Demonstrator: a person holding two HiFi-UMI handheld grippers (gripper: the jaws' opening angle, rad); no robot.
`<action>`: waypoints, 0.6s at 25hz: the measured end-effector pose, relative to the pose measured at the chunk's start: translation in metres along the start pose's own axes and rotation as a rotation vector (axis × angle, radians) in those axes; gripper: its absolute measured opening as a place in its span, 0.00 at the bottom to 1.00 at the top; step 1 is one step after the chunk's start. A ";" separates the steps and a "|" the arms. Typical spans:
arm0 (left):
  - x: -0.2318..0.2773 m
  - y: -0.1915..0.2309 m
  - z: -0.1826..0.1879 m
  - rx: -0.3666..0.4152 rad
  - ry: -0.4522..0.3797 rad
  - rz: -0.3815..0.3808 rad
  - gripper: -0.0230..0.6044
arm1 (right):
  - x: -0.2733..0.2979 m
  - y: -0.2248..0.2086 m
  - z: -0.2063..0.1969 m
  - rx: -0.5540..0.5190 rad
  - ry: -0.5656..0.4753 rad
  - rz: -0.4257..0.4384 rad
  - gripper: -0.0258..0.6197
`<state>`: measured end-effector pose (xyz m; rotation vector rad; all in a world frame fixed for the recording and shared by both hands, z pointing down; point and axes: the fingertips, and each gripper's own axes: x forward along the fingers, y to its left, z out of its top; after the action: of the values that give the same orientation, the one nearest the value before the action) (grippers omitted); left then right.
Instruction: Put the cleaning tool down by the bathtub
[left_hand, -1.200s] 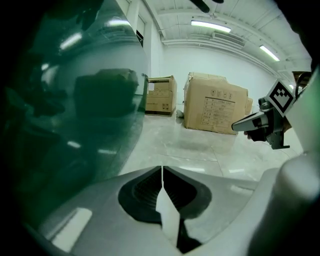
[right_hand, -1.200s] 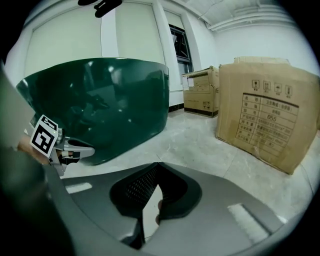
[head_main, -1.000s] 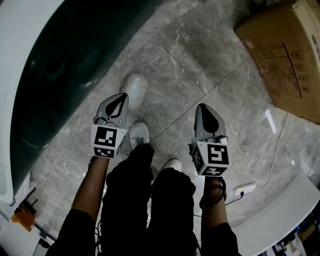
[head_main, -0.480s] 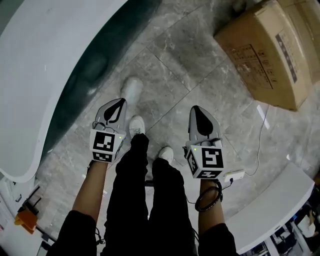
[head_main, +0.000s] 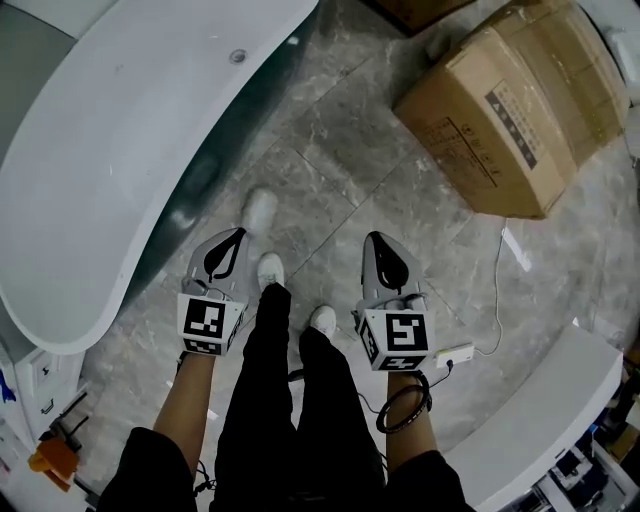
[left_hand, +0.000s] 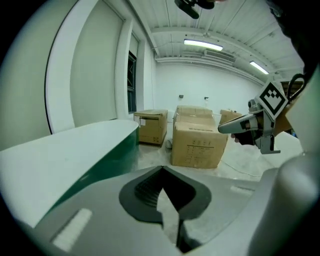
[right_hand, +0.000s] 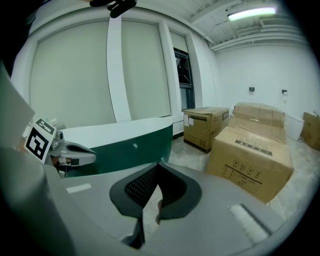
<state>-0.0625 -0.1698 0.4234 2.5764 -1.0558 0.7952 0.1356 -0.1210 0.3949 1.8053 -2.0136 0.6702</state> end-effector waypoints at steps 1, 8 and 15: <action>-0.009 -0.003 0.012 -0.005 -0.010 0.000 0.04 | -0.009 0.001 0.008 -0.003 -0.010 0.001 0.06; -0.055 -0.035 0.078 0.037 -0.092 -0.037 0.04 | -0.065 0.005 0.050 0.001 -0.054 -0.012 0.07; -0.099 -0.068 0.135 0.074 -0.176 -0.086 0.04 | -0.125 0.016 0.106 -0.010 -0.162 -0.023 0.07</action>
<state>-0.0201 -0.1211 0.2550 2.7756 -0.9709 0.6068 0.1410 -0.0768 0.2366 1.9295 -2.0906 0.5211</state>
